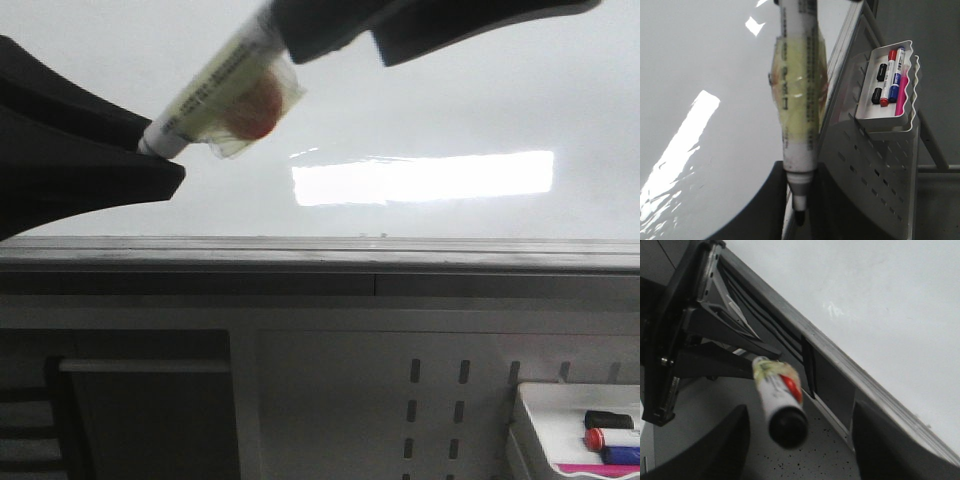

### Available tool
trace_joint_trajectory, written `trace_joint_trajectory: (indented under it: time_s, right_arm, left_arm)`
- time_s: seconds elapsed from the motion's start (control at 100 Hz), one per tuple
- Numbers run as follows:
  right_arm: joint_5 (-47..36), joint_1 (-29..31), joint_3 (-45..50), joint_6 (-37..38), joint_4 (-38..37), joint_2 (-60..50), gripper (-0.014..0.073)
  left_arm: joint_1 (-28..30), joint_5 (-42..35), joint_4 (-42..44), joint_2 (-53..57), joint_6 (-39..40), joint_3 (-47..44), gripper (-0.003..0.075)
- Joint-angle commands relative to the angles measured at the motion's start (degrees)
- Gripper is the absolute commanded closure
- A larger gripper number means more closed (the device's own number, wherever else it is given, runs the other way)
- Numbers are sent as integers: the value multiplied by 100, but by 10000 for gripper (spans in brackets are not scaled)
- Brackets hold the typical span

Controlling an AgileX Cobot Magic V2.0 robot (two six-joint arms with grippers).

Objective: Write number 4 on whiteboard

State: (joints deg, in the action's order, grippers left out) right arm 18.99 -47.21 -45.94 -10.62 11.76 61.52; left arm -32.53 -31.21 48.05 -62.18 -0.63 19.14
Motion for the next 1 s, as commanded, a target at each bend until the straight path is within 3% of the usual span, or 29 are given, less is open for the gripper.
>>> trace_joint_trajectory:
  time_s: [0.0,0.29,0.39,0.47,0.54,0.61,0.73,0.8,0.99]
  right_arm:
    - [-484,-40,-321,-80,-46,139,199]
    - [-477,-54,-438,-80,-46,224,230]
    - [-467,-54,-438,-80,-46,224,413]
    - [-467,-54,-438,-80,-46,224,664]
    - [-443,-54,-438,-80,-33,224,659]
    - [-407,-54,-438,-80,-46,224,659]
    - [-395,-54,-438,-106,-133,224,659]
    - [-408,-54,-438,-106,-104,224,659]
    - [-316,226,-673,-106,-78,419,659]
  left_arm:
    - [-36,-392,-145,103,22,134,741]
    - [-36,-356,-145,103,22,134,741]
    - [-36,-356,-145,103,22,134,741]
    - [-36,-356,-145,103,22,134,740]
    - [-36,-356,-145,103,22,134,730]
    - [-36,-356,-145,103,22,134,664]
    - [-36,-356,-360,103,22,134,444]
    - [-25,-263,-697,147,22,134,353]
    - [-16,337,-1904,600,22,134,331]
